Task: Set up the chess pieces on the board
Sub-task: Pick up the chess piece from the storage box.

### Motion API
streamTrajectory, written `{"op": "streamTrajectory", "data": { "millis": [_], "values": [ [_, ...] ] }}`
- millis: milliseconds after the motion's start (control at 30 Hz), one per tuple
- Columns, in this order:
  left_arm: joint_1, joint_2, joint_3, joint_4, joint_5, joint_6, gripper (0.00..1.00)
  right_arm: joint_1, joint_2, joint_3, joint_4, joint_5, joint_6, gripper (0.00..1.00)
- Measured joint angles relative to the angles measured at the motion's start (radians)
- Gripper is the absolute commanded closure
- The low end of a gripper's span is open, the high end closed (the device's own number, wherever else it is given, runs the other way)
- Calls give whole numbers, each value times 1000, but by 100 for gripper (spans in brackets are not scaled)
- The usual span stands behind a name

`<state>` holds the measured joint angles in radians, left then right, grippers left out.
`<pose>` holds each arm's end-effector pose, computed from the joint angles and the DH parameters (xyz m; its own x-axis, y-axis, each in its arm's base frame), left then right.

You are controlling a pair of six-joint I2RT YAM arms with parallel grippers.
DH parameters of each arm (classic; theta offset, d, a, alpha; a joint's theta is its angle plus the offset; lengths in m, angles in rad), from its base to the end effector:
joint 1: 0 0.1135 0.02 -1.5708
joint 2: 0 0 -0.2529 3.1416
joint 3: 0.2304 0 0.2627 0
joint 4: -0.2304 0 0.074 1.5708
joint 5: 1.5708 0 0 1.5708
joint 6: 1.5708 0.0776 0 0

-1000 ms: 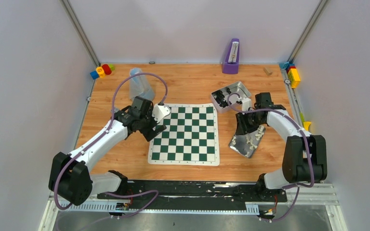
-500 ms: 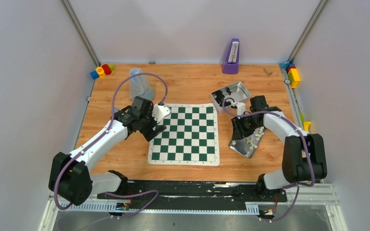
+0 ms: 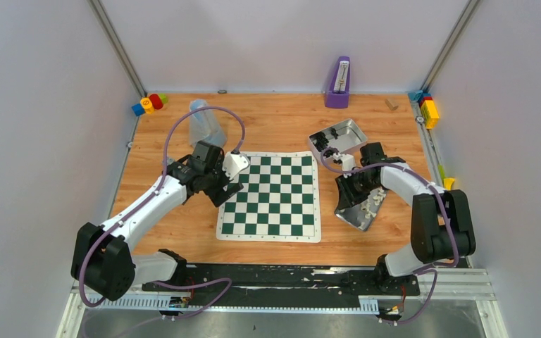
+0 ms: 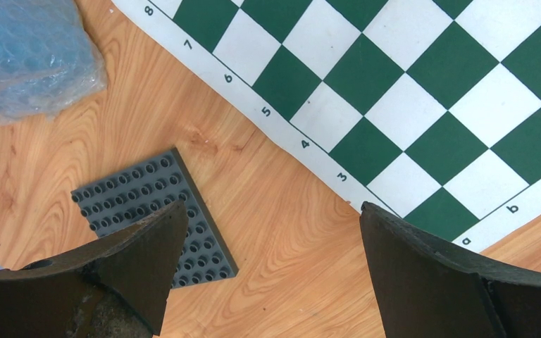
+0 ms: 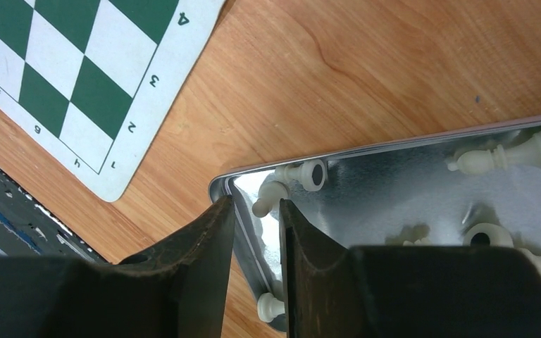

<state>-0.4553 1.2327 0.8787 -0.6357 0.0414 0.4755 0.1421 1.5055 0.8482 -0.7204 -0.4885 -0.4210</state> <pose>0.2501 -0.1260 0.1930 -0.4569 0.7330 -0.5039 0.7524 0.6207 0.2205 0.2621 0.0743 0.1172 -0.7992 -0.4789 -0.3634 -0.5925 0.7294 0.3419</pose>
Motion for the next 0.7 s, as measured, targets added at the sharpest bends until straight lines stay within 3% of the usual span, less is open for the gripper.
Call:
{"op": "streamTrajectory", "data": {
  "millis": [233, 533, 700],
  "values": [
    [0, 0, 0, 0, -1, 0, 0, 7, 15, 0, 3, 16, 0, 79],
    [0, 0, 0, 0, -2, 0, 0, 8, 8, 1, 5, 41, -3, 99],
    [0, 0, 0, 0, -1, 0, 0, 8, -27, 3, -23, 70, -19, 100]
  ]
}}
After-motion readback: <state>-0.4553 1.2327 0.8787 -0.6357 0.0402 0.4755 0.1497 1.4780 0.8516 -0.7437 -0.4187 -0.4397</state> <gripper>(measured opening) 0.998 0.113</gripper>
